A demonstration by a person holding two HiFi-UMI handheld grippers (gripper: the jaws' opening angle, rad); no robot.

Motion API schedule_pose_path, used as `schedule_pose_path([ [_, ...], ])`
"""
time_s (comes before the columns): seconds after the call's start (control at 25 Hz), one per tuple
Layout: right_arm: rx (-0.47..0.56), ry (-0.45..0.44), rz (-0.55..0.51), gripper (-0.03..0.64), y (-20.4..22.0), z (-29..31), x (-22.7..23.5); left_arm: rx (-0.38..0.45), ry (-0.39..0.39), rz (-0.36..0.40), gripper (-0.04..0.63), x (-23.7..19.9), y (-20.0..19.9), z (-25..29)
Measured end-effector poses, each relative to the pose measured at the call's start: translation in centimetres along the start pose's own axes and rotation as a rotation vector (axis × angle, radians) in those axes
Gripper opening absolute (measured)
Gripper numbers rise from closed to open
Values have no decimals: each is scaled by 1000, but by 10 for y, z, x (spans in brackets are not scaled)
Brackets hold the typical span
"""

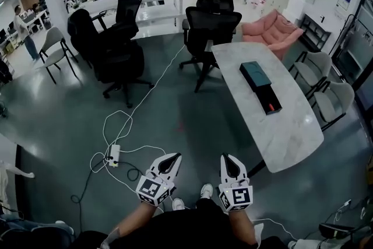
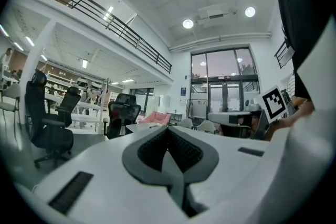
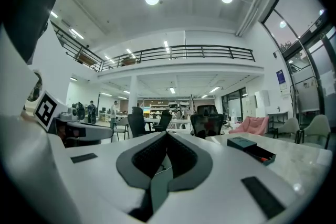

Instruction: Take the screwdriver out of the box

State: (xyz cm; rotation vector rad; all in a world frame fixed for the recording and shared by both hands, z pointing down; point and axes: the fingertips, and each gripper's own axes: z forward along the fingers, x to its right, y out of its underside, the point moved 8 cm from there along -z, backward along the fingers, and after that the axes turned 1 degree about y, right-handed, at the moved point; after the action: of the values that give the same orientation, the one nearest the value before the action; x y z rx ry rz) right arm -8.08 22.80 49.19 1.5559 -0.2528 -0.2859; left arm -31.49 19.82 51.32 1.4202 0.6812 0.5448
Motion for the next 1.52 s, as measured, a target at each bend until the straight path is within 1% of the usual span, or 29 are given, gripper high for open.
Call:
schedule_pose_path([
  [0.24, -4, 5, 4, 23, 4, 18, 9, -24, -2, -1, 6, -15, 6, 13],
  [0.48, 2, 10, 11, 23, 8, 48, 38, -38, -5, 5, 6, -29, 6, 48],
  [0.64, 9, 11, 10, 23, 7, 72, 66, -46, -6, 14, 6, -38, 2, 83],
  [0.96, 26, 18, 12, 23, 8, 117, 140, -44, 7, 25, 6, -50, 0, 172],
  [1.24, 21, 31, 19, 23, 14, 143, 199, -50, 28, 37, 6, -51, -3, 241],
  [1.52, 21, 24, 26, 23, 16, 165, 246, -60, 34, 49, 6, -52, -5, 298],
])
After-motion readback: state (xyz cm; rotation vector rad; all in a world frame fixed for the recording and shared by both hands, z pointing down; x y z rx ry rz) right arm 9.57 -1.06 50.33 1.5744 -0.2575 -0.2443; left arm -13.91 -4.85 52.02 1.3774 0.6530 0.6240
